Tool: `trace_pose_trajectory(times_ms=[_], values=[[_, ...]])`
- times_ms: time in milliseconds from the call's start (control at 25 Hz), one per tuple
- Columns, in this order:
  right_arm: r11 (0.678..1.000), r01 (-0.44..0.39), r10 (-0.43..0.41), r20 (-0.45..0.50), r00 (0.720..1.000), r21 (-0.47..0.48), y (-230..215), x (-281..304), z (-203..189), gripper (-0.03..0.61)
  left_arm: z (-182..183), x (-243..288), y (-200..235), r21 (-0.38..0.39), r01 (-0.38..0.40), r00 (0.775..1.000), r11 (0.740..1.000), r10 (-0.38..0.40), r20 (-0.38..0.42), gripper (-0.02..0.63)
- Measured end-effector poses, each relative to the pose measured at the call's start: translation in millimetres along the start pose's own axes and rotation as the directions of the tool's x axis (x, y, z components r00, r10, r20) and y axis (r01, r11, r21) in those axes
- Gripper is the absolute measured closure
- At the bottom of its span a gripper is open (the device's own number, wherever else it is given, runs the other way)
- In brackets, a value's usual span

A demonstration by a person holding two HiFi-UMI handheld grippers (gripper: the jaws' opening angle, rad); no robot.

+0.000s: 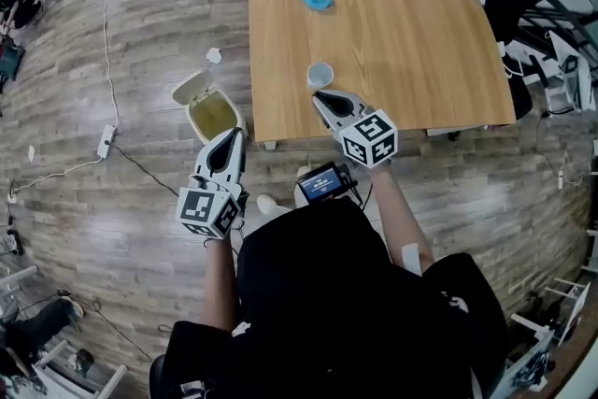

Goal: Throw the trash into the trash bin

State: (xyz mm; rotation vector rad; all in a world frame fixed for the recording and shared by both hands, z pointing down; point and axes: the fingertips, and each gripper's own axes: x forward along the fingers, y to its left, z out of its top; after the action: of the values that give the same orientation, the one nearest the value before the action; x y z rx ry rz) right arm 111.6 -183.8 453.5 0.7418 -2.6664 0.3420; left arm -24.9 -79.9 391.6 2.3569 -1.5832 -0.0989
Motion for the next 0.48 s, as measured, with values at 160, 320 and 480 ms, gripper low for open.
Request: trace_pose_trajectory(times_ms=[160,320,480], values=[[0.993,0.010,-0.025,-0.134,0.991,-0.114,-32,24,-21,0.477,6,16,4,0.006,0.028,1.000,1.000,-0.028,0.010,0.607],[0.969,-0.032,-0.046,-0.305,0.951,-0.246,-62,44,-52,0.442,12,31,-1,0.010,0.028,0.999,1.000,-0.028,0.023,0.607],[0.939,-0.139,-0.041,-0.505,0.862,-0.314,-82,68,-91,0.369,18,37,-3,0.005,0.036,0.998,0.999,-0.036,0.044,0.607]])
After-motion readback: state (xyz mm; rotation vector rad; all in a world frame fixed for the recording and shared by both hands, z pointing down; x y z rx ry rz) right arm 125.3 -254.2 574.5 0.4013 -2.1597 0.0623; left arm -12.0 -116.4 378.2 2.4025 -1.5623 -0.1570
